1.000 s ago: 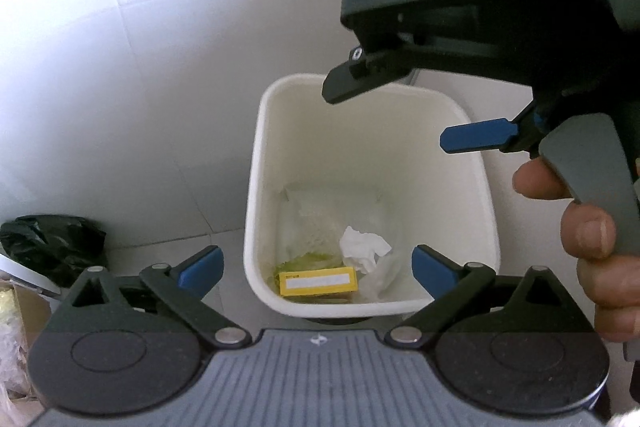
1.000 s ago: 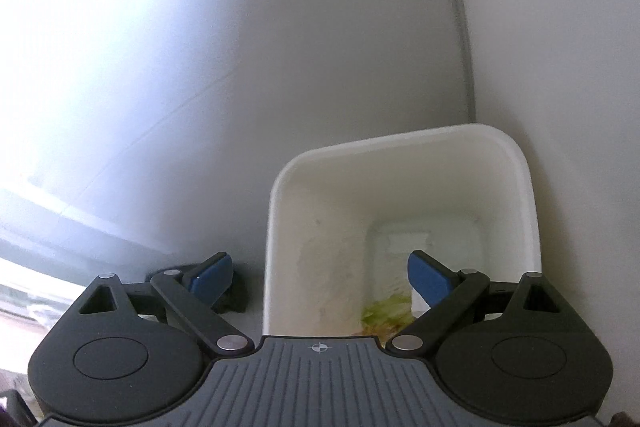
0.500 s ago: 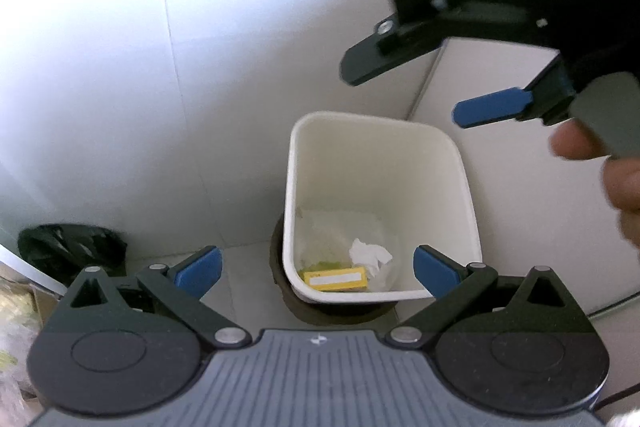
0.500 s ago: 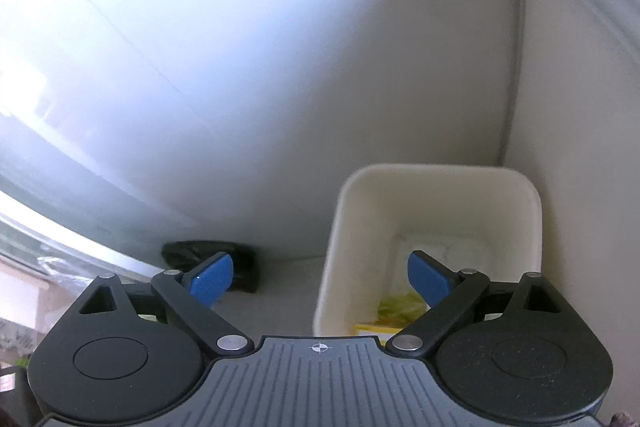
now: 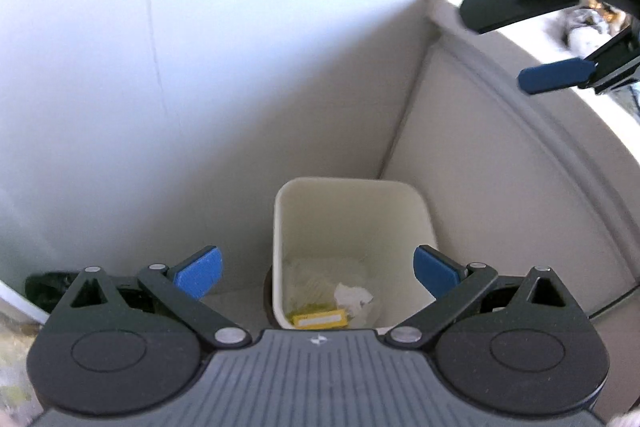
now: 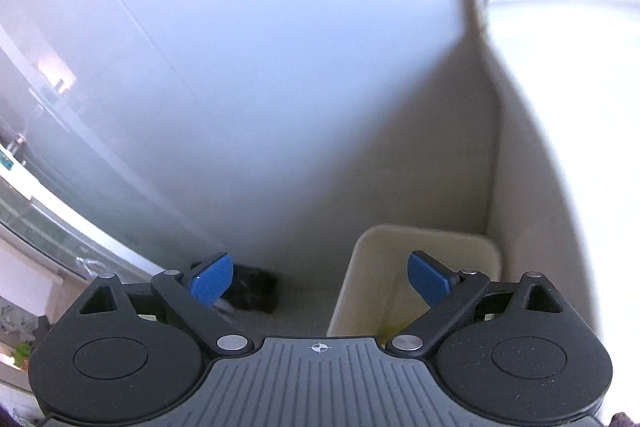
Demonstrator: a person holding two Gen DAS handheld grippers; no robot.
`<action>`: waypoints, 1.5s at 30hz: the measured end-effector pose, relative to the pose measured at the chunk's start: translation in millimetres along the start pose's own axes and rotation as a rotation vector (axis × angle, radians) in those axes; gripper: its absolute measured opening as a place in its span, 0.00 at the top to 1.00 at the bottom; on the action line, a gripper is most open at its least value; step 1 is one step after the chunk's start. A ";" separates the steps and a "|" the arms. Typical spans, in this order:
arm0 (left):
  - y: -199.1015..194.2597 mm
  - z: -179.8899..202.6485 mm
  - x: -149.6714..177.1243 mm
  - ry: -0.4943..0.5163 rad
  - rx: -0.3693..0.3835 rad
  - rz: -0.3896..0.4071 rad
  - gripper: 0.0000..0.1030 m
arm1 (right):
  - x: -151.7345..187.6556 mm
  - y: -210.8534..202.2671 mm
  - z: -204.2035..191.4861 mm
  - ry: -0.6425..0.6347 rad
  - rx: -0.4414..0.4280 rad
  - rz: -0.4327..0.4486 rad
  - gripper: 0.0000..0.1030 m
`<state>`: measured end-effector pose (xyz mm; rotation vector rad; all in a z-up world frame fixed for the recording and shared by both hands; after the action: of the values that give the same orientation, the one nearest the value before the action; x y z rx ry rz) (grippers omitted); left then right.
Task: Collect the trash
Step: 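Move both open tools from the wastebasket back to the counter, then grasp the blue snack bag with left tool while right tool grasps red wrapper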
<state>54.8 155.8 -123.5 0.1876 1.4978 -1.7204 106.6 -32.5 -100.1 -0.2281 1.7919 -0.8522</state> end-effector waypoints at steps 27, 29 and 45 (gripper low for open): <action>-17.5 204.8 -29.0 0.390 0.307 0.096 0.01 | 90.3 -208.5 173.4 -0.233 0.489 0.076 0.04; -15.9 225.4 -30.7 0.425 0.340 0.087 0.01 | 101.6 -223.8 184.5 -0.266 0.527 0.066 0.04; 5.2 375.8 -9.3 0.844 0.572 0.104 0.06 | 171.6 -292.4 282.6 -0.129 0.679 0.023 0.04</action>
<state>211.0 -169.2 -17.2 1.4040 1.4362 -2.0559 217.9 -459.4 -84.0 0.1756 1.2954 -1.3402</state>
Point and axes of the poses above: each gripper's, at about its wrist camera, not at the fingertips, and y roughly the way its jaws point, z to its right, x to its underside, the point moved 2 cm from there along y, roughly the way its jaws point, and after that the axes turned 14 degrees about -y, right-handed, at the moved point
